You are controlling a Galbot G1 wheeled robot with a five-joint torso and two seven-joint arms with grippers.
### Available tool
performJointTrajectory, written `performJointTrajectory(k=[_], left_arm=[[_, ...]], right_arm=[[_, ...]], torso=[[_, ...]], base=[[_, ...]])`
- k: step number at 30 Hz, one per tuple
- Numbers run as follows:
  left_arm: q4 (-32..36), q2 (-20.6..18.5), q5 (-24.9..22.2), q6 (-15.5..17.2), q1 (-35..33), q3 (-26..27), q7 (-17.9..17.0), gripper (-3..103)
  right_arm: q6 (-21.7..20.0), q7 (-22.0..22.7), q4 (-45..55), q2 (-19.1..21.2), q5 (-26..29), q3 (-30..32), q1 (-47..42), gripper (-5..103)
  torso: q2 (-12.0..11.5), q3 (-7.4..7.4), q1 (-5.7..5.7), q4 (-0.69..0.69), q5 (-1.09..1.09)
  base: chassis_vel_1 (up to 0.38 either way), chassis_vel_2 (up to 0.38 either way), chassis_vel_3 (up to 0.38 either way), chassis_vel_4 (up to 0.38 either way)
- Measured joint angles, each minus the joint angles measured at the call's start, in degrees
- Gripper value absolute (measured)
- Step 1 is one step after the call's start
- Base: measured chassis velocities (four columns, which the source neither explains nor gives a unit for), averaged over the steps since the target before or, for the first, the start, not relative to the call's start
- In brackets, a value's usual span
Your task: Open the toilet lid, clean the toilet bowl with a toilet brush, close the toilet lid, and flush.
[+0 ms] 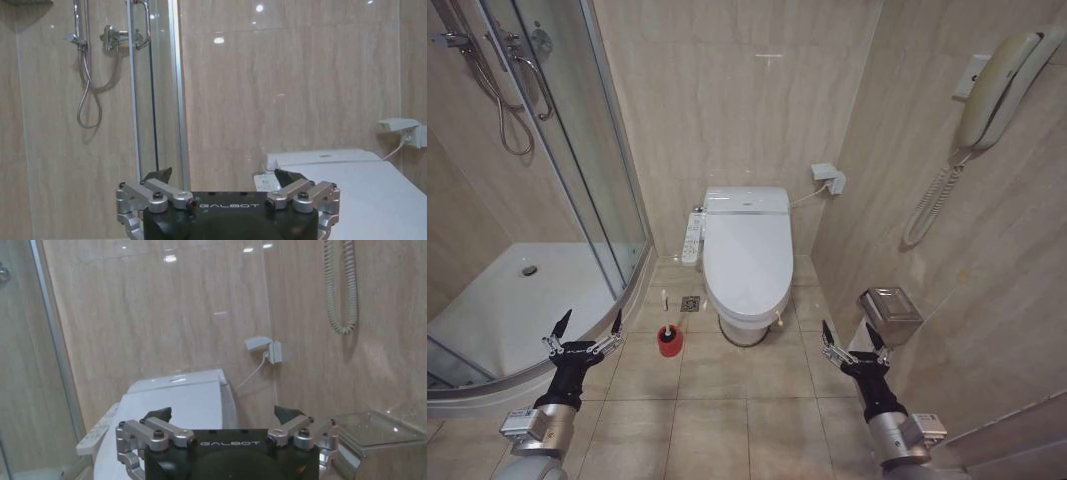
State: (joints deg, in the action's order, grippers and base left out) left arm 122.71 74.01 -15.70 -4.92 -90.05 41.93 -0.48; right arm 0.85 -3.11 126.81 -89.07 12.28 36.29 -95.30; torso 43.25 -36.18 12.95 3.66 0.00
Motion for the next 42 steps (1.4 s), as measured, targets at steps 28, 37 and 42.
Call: performJointTrajectory(k=[28, 37, 42], left_arm=[[0.0, 0.0, 0.0, 0.0, -0.01, 0.0, 0.0, 100], [0.0, 0.0, 0.0, 0.0, 0.0, 0.01, 0.0, 100], [0.0, 0.0, 0.0, 0.0, 0.04, 0.01, 0.0, 100]], right_arm=[[2.45, 1.15, -3.0, 0.63, 1.34, 0.3, 2.08, 100], [2.58, 2.08, -4.16, 1.09, 1.88, 1.05, 3.79, 100], [3.41, 2.1, -5.07, 1.14, 1.69, 1.44, 4.6, 100]], torso=[[0.0, 0.01, -0.02, 0.01, 0.01], [-0.01, -0.01, 0.03, -0.01, 0.03], [-0.03, -0.02, 0.07, -0.02, 0.01]], base=[[-0.016, 0.016, 0.019, -0.018], [-0.218, 0.213, 0.216, -0.207], [-0.18, 0.156, 0.133, -0.146]])
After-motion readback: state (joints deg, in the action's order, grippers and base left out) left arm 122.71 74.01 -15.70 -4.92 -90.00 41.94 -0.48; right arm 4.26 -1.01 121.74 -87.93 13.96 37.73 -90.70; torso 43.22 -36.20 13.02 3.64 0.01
